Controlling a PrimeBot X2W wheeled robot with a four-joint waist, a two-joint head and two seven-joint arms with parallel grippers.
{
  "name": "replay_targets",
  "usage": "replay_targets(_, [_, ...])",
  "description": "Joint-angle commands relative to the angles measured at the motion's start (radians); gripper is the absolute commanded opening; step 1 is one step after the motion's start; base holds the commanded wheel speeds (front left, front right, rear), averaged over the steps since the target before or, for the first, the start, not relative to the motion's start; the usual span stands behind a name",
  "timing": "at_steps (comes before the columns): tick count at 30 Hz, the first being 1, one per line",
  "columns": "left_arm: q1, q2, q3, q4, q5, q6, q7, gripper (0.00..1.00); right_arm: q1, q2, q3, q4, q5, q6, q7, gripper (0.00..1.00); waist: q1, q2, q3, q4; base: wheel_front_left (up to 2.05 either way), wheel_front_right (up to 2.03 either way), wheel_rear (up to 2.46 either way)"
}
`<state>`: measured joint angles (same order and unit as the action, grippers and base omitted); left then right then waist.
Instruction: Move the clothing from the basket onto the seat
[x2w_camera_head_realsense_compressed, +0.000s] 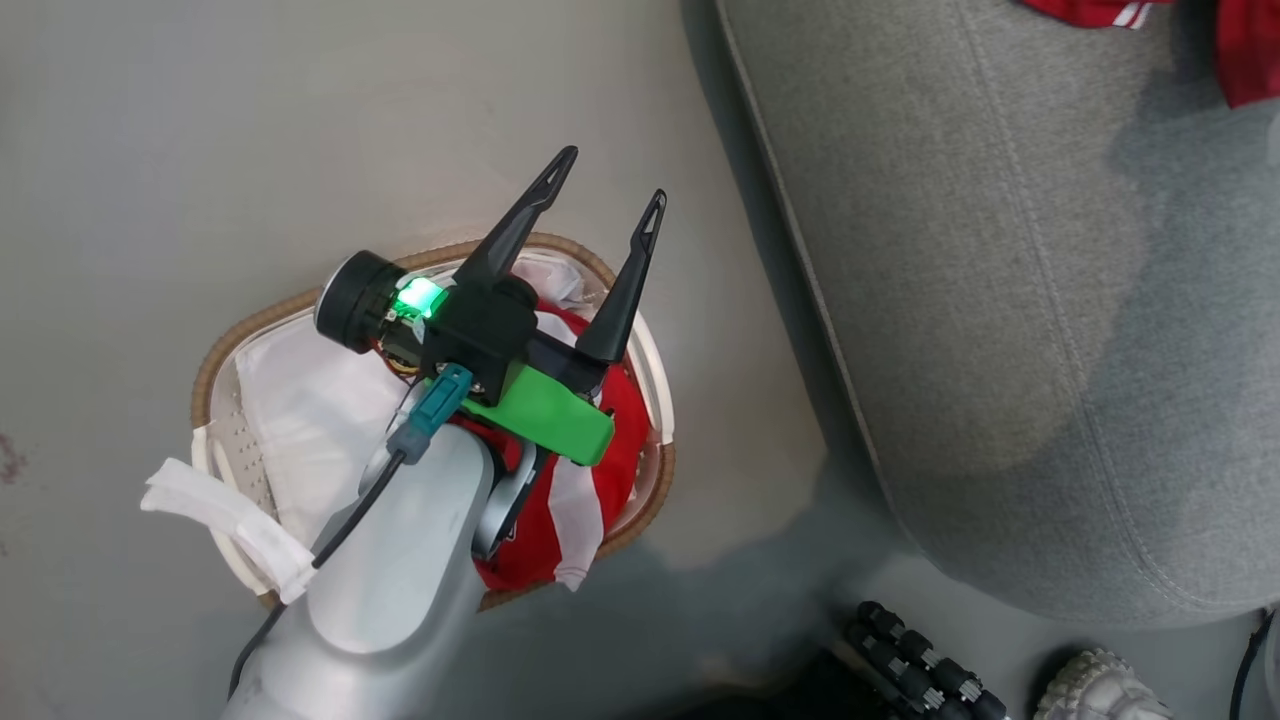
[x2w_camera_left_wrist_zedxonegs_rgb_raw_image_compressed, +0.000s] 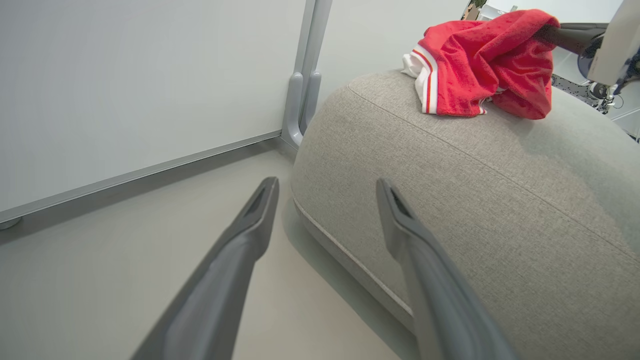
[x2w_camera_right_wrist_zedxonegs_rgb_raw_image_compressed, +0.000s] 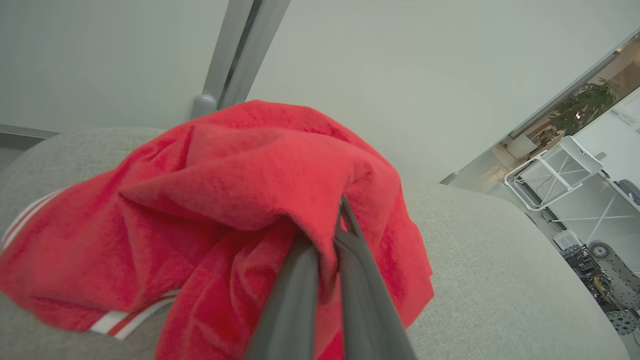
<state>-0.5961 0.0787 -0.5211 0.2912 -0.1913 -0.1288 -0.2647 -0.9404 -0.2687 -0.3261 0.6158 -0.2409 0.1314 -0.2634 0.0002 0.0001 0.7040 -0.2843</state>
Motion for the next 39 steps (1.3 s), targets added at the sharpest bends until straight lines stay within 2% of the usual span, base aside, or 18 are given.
replay_targets(1, [-0.005,0.005,0.009,-0.001,-0.004,-0.002,0.0,1.0,0.018,0.001,-0.016,-0.001,-0.01,-0.001,-0.002,0.15,-0.0002,-0.0001,0.005,0.019,0.0,0.0,0.0])
replay_targets(2, [0.004,0.004,0.017,0.0,-0.006,-0.002,0.0,1.0,0.035,0.007,-0.023,-0.008,-0.011,-0.001,-0.002,0.44,-0.0002,-0.0001,-0.003,0.02,0.0,0.0,0.0])
replay_targets(3, [0.012,0.004,0.022,0.001,-0.008,-0.002,0.0,1.0,0.048,0.013,-0.027,-0.019,-0.009,-0.001,-0.002,0.97,-0.0002,-0.0001,-0.012,0.021,0.0,0.0,0.0])
replay_targets(4, [0.02,0.003,0.025,0.001,-0.009,-0.002,0.0,1.0,0.064,0.014,-0.031,-0.03,-0.002,-0.001,-0.002,1.0,-0.0002,-0.0001,-0.021,0.021,0.0,0.0,0.0])
replay_targets(13, [0.107,-0.013,0.068,0.024,-0.024,-0.002,0.0,1.0,0.192,0.02,0.016,-0.146,0.052,-0.001,-0.002,1.0,-0.0002,-0.0001,-0.181,0.046,0.0,0.0,0.0])
replay_targets(22, [0.226,-0.026,0.121,0.046,-0.044,-0.002,0.0,1.0,0.317,0.046,0.116,-0.27,0.147,-0.001,-0.002,1.0,-0.0002,-0.0001,-0.368,0.109,0.0,0.0,0.0])
replay_targets(32, [0.346,-0.027,0.183,0.056,-0.077,0.007,0.0,1.0,0.446,0.102,0.227,-0.303,0.228,-0.001,-0.002,1.0,-0.0002,-0.0001,-0.516,0.193,0.0,0.0,0.0])
replay_targets(39, [0.402,-0.027,0.248,0.074,-0.076,0.051,0.0,1.0,0.535,0.154,0.252,-0.287,0.265,-0.001,-0.002,1.0,-0.0002,-0.0001,-0.577,0.244,0.0,0.0,0.0])
